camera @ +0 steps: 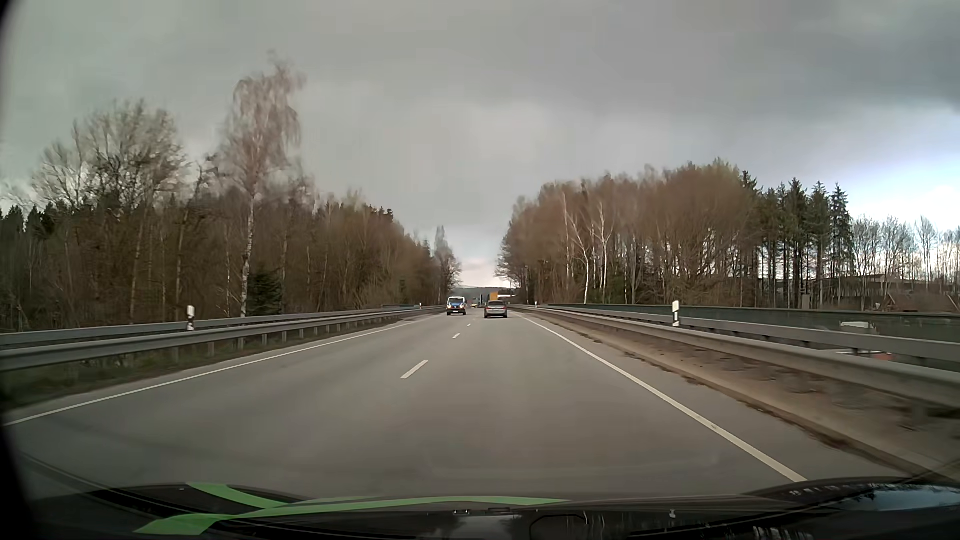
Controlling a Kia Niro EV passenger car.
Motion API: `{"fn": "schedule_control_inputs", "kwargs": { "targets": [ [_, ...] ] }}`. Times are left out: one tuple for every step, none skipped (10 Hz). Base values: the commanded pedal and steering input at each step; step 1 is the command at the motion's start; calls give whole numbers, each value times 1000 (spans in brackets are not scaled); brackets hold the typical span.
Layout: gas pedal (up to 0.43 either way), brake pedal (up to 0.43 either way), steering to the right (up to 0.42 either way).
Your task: Follow the waypoints while adhering to traffic rules and regulations
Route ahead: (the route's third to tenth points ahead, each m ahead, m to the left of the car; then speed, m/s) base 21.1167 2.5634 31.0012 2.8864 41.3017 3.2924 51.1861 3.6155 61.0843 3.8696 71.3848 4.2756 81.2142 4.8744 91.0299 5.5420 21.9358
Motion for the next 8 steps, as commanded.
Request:
{"fn": "schedule_control_inputs", "kwargs": {
  "targets": [
    [98,0,-7],
    [98,0,-7],
    [98,0,-8],
    [98,0,-6],
    [98,0,-6],
    [98,0,-6],
    [98,0,-5],
    [118,0,-5]
  ]
}}
